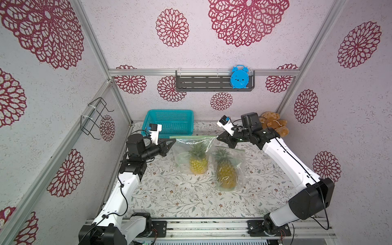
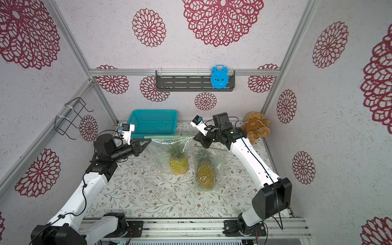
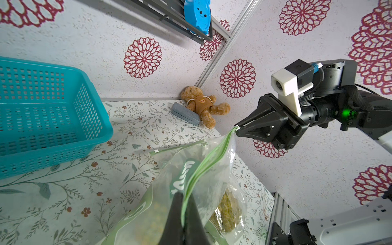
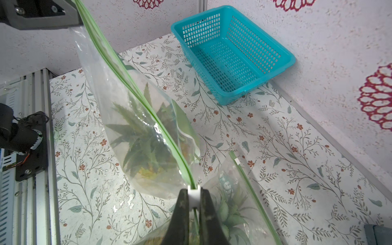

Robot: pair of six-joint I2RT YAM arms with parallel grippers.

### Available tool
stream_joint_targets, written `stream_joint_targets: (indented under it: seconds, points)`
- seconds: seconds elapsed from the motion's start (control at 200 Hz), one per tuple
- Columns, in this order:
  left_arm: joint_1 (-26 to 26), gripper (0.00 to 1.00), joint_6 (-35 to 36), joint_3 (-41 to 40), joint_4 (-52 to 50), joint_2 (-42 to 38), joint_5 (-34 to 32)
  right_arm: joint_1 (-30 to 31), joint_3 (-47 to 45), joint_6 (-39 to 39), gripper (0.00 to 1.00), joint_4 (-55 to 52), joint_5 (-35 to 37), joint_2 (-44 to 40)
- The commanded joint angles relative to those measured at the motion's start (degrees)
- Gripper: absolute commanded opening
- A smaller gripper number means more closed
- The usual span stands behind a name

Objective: Open the zip-top bag and take out the pineapple
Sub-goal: Unzip the zipper on the zipper food storage bag.

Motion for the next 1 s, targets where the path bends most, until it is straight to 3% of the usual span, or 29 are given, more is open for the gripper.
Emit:
stream_joint_targets:
  seconds: [0.0, 0.365, 0.991]
  points:
    - [0.91, 0.0, -0.31, 1.97, 2.19, 1.03, 3.29, -1.25, 0.93, 0.2, 0.03, -1.4, -4.28, -1.4]
    - [-3.25, 0.0, 1.35, 3.81, 0.82, 4.99, 6.96, 0.25, 1.99, -0.06, 0.04, -2.25, -9.34, 0.64]
    - [-8.26, 0.0, 7.01, 4.63, -3.69, 8.58, 2.64, 0.38, -6.14, 0.85, 0.07, 0.16, -1.27, -3.67]
